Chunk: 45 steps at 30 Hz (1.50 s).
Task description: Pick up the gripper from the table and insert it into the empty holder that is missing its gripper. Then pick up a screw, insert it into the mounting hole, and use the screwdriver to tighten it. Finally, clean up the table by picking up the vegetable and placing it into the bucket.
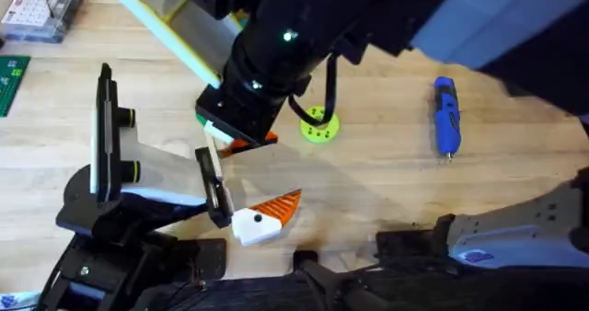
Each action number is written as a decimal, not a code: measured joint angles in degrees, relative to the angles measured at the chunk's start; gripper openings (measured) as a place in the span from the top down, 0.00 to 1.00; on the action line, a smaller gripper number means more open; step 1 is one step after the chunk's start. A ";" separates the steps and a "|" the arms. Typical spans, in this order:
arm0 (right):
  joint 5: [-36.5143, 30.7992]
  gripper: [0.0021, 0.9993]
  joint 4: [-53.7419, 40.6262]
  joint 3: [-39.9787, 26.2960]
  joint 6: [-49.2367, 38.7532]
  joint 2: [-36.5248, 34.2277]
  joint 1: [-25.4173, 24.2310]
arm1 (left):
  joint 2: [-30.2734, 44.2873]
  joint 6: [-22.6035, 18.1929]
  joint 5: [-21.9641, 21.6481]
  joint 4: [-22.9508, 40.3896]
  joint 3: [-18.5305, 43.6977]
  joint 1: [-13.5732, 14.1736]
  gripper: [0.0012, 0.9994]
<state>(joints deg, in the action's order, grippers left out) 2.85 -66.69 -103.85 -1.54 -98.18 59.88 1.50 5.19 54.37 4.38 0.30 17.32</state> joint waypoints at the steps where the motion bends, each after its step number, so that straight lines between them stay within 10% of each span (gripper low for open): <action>1: 0.00 1.00 -0.10 0.00 0.00 -0.35 0.00 | 0.00 0.00 0.00 0.00 0.00 0.00 0.01; 45: 1.11 1.00 -0.57 0.02 0.00 -3.40 -0.02 | 0.00 0.48 -0.02 0.09 0.00 0.00 0.01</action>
<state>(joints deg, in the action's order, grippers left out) 3.97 -67.27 -103.83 -1.54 -101.58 59.86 1.50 5.67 54.35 4.47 0.30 17.32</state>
